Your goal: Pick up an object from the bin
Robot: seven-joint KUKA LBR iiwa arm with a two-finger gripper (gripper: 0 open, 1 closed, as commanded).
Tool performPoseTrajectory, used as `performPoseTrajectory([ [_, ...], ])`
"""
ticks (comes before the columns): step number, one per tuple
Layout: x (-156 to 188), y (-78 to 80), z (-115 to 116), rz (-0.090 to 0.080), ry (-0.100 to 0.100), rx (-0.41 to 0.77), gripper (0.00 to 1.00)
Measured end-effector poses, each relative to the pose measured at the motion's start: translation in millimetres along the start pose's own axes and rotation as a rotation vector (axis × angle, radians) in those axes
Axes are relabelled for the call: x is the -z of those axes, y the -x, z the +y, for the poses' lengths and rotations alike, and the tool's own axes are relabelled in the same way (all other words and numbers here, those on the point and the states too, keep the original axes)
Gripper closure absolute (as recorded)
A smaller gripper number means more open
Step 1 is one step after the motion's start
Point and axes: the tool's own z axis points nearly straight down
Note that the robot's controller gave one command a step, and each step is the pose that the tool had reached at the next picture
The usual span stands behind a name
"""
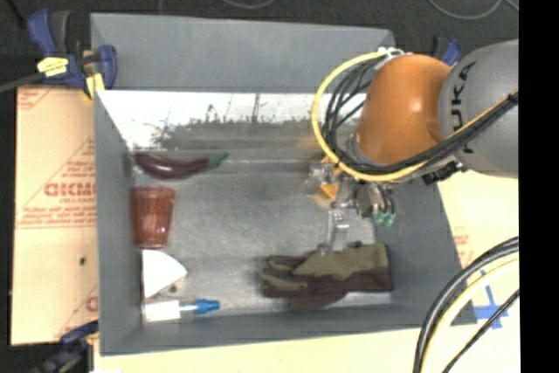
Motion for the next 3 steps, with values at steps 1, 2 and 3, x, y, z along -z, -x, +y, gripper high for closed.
performPoseTrajectory([
  [1,-37,-17.4,-12,-0.007,0.0,0.049,0.0],
  [2,-86,-42.3,-38,-0.003,0.0,0.258,1.0],
  [3,-86,-42.2,-38,-0.003,0.0,0.258,1.0],
])
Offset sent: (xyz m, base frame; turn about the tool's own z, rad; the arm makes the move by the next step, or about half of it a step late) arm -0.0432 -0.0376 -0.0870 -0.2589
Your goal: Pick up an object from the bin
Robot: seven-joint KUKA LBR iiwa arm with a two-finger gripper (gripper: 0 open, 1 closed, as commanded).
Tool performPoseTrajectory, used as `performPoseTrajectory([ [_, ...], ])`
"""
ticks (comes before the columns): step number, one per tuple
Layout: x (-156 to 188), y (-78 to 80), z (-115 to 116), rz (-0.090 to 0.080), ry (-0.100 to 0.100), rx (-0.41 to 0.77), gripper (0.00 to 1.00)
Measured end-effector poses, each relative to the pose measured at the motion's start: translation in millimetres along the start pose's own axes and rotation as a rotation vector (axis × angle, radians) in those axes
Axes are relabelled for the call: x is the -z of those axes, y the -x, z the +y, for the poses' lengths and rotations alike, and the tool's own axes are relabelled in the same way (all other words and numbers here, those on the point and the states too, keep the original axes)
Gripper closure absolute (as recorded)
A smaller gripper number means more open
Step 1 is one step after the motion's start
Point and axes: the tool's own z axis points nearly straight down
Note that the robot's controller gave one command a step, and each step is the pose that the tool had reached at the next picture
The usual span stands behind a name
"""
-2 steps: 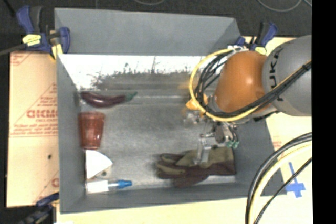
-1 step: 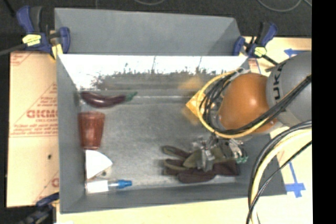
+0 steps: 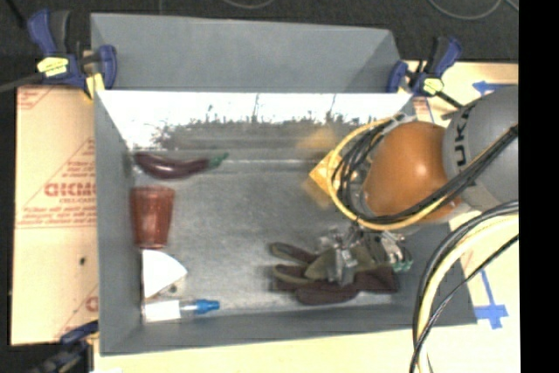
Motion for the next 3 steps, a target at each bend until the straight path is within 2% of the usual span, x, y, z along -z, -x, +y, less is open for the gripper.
performPoseTrajectory([
  [1,126,-8.3,2,-0.002,-0.001,0.027,1.0],
  [2,126,-8.3,2,-0.002,0.0,0.027,1.0],
  [3,178,-7.4,2,0.002,0.001,0.03,1.0],
])
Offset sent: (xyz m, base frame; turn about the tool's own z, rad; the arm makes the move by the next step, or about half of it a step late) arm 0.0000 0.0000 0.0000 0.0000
